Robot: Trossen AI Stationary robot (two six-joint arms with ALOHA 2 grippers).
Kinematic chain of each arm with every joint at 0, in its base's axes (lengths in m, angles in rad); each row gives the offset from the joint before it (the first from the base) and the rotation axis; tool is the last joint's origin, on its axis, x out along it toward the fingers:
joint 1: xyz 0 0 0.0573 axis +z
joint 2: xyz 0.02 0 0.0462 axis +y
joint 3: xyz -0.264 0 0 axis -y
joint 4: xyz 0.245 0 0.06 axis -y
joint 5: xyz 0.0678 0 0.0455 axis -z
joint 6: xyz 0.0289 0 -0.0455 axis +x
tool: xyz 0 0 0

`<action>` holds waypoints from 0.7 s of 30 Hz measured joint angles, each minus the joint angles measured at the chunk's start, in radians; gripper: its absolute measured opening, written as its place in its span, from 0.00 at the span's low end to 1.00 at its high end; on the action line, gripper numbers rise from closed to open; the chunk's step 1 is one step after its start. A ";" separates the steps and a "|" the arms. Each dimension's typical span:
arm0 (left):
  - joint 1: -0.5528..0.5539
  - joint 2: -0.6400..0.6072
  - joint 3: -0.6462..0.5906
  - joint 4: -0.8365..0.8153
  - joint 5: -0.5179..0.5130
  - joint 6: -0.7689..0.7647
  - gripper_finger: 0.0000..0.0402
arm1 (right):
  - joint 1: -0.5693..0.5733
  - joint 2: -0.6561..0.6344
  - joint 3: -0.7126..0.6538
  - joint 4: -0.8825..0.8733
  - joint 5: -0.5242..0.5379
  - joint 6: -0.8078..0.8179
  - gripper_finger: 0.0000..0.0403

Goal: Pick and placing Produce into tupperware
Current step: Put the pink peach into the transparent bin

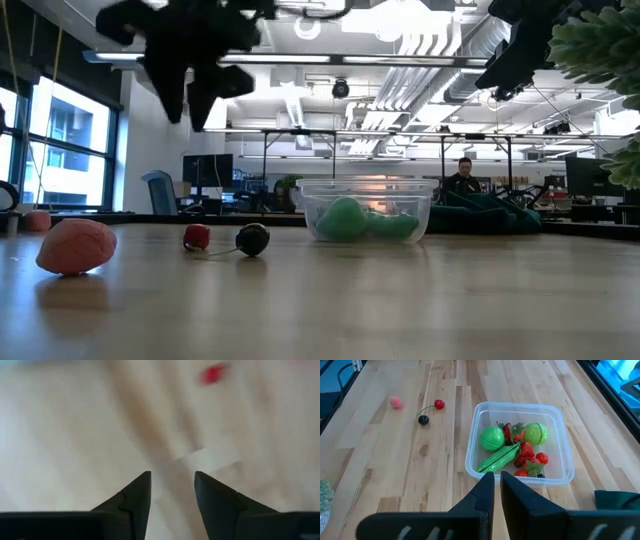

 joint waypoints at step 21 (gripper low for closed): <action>0.261 -0.155 -0.395 -0.139 -0.206 -0.803 0.32 | 0.000 0.000 0.000 0.000 0.000 0.000 0.06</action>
